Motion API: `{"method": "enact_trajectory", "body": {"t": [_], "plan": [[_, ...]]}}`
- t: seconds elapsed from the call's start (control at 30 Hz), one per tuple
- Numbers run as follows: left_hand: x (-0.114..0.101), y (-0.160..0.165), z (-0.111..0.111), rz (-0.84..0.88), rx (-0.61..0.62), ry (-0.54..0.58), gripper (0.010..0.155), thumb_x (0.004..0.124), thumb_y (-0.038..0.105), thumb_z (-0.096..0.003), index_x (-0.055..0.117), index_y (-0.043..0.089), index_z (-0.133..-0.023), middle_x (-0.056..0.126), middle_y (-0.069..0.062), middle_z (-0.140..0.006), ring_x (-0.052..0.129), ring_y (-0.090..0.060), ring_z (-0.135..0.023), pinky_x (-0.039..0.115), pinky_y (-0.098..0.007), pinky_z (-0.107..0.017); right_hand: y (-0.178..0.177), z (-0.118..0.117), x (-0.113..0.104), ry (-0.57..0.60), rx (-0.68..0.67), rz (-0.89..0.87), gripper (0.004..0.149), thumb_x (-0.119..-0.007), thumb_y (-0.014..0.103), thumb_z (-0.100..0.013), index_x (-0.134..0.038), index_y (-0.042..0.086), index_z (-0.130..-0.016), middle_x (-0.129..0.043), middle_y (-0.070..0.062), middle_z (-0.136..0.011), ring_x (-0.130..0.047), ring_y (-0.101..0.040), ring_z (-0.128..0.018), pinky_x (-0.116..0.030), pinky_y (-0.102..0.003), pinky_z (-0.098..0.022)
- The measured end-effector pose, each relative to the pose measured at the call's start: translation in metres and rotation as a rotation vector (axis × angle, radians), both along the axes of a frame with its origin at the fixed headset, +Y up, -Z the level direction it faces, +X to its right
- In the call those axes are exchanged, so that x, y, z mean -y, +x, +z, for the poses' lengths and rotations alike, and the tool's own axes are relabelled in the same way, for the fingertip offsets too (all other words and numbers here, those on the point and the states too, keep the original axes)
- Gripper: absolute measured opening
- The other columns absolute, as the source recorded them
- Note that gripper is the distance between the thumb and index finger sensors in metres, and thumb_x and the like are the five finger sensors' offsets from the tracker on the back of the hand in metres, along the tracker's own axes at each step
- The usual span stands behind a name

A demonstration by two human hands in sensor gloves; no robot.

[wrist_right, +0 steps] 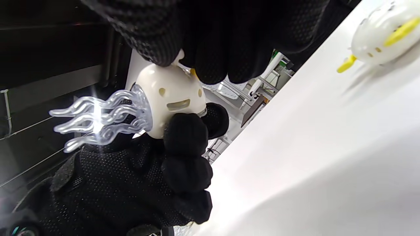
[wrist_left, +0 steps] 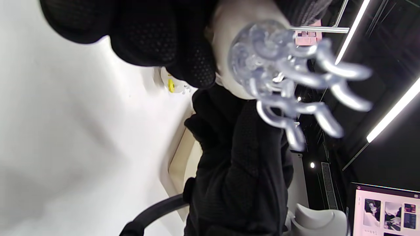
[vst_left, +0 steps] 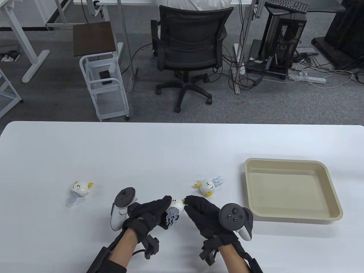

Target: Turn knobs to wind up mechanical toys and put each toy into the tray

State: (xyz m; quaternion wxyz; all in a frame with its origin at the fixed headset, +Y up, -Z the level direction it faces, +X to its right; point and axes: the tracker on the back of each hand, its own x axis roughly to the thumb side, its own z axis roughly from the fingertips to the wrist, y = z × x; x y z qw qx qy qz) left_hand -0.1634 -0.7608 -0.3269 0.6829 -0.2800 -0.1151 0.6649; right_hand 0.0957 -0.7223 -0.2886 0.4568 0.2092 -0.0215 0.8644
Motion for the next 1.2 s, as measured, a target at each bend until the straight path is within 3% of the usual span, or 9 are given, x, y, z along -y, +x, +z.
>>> {"method": "enact_trajectory", "body": {"t": [0.17,0.3,0.4,0.73,0.87,0.93,1.07,1.2], "plan": [[-0.009,0.002,0.001,-0.049,0.012,0.113,0.077,0.064,0.056,-0.0576,0.069,-0.008,-0.101,0.095,-0.013,-0.079,0.093,-0.034,-0.06,0.08,-0.053,-0.05,0.0,0.002,0.001,0.006,0.088,-0.012,0.037,-0.072,0.037,-0.068,-0.075,0.012,-0.095,-0.086,-0.008,-0.086,-0.091,-0.029,-0.071,-0.08,-0.039,-0.06],[-0.021,0.008,0.004,-0.116,-0.008,0.324,0.071,0.073,0.047,-0.0564,0.058,0.006,-0.112,0.081,-0.017,-0.097,0.08,-0.042,-0.077,0.071,-0.059,-0.06,0.007,-0.004,0.015,-0.244,0.124,-0.287,0.037,-0.076,0.035,-0.068,-0.082,0.005,-0.088,-0.092,-0.012,-0.075,-0.095,-0.031,-0.059,-0.083,-0.04,-0.05],[-0.026,0.01,0.006,-0.149,0.01,0.399,0.07,0.076,0.043,-0.0557,0.055,0.011,-0.114,0.075,-0.018,-0.102,0.074,-0.045,-0.083,0.067,-0.061,-0.064,0.01,-0.006,0.02,-0.305,0.12,-0.33,0.037,-0.077,0.034,-0.067,-0.084,0.003,-0.085,-0.093,-0.013,-0.071,-0.097,-0.031,-0.054,-0.084,-0.04,-0.046],[-0.025,0.009,0.007,-0.192,-0.026,0.362,0.071,0.072,0.047,-0.0568,0.058,0.004,-0.112,0.081,-0.017,-0.096,0.081,-0.042,-0.077,0.071,-0.059,-0.06,0.009,-0.006,0.019,-0.3,0.141,-0.282,0.039,-0.073,0.036,-0.069,-0.081,0.004,-0.089,-0.091,-0.014,-0.077,-0.095,-0.034,-0.061,-0.082,-0.043,-0.051],[-0.026,0.01,0.008,-0.222,-0.039,0.363,0.073,0.071,0.049,-0.0568,0.059,0.0,-0.11,0.084,-0.017,-0.094,0.083,-0.041,-0.074,0.073,-0.058,-0.058,0.004,-0.006,0.019,-0.345,0.041,-0.264,0.078,-0.076,0.054,-0.065,-0.054,-0.006,-0.11,-0.069,-0.03,-0.101,-0.081,-0.049,-0.08,-0.073,-0.053,-0.063],[-0.028,0.014,0.009,-0.239,-0.034,0.387,0.074,0.071,0.049,-0.0565,0.06,-0.003,-0.108,0.085,-0.017,-0.092,0.084,-0.04,-0.073,0.074,-0.058,-0.057,-0.002,-0.005,0.018,-0.353,0.005,-0.24,0.085,-0.076,0.057,-0.063,-0.05,-0.007,-0.112,-0.066,-0.031,-0.103,-0.079,-0.05,-0.082,-0.072,-0.054,-0.064],[-0.034,0.018,0.014,-0.291,-0.051,0.439,0.074,0.069,0.051,-0.0566,0.066,-0.005,-0.105,0.091,-0.015,-0.086,0.089,-0.038,-0.068,0.077,-0.057,-0.054,-0.007,-0.003,0.016,-0.338,0.063,-0.29,0.081,-0.079,0.055,-0.059,-0.059,-0.006,-0.107,-0.074,-0.027,-0.097,-0.084,-0.044,-0.077,-0.075,-0.049,-0.061],[-0.045,0.02,0.016,-0.379,0.004,0.499,0.072,0.062,0.051,-0.059,0.066,-0.003,-0.106,0.091,-0.013,-0.087,0.086,-0.039,-0.072,0.074,-0.058,-0.057,-0.001,-0.007,0.017,-0.359,0.021,-0.371,0.075,-0.085,0.05,-0.058,-0.062,-0.004,-0.105,-0.076,-0.025,-0.095,-0.086,-0.041,-0.075,-0.077,-0.046,-0.061]]}}
